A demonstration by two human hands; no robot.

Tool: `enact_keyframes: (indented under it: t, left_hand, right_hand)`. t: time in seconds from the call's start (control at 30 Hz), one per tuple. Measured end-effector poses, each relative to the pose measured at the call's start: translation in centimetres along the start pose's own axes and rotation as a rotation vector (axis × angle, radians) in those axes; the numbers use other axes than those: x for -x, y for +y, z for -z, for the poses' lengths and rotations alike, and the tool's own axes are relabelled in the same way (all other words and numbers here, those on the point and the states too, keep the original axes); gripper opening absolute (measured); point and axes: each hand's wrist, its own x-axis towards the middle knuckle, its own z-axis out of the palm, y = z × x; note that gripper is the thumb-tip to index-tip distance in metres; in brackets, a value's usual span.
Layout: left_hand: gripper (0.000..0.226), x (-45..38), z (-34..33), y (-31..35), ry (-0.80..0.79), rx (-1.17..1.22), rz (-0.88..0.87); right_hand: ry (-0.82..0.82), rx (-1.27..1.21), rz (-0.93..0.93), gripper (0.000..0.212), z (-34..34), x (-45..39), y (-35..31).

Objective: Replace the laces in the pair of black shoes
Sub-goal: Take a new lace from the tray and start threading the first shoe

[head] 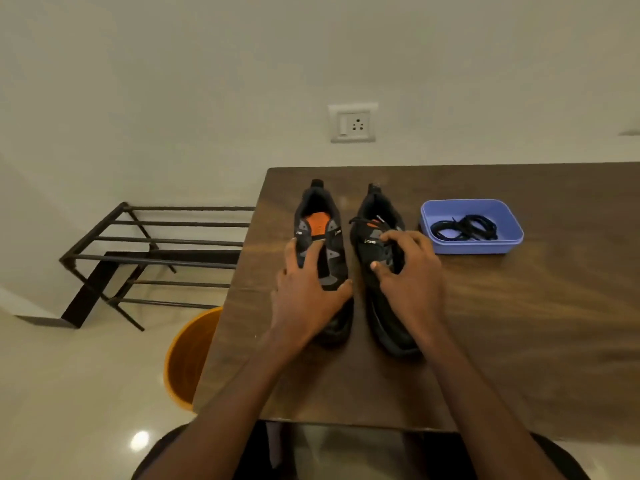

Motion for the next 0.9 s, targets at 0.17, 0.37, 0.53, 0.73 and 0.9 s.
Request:
enact_keyframes:
  t: [0.17, 0.37, 0.53, 0.73, 0.9]
  left_hand:
    - [0.093, 1.8, 0.4, 0.0, 0.042, -0.013, 0.043]
    - [0.032, -0.7, 1.2, 4.2, 0.443, 0.108, -0.252]
    - [0.029, -6.7, -0.3, 7.7, 0.217, -0.006, -0.356]
    - [0.017, -8.7, -0.6, 7.7, 0.071, 0.103, -0.329]
    - [0.021, -8.9, -0.5, 7.0, 0.146, 0.242, -0.366]
  right_hand:
    - [-0.030, -0.092, -0.025, 0.052, 0.2, 0.0, -0.1]
    - [0.057, -0.378, -0.201, 0.030, 1.6, -2.8, 0.9]
    - [-0.002, -0.430, -0.192, 0.014, 1.9, -3.3, 1.6]
    - [-0.031, -0.303, -0.109, 0.016, 1.5, -3.5, 1.8]
    - [-0.056, -0.250, -0.110, 0.014, 1.4, -3.4, 1.5]
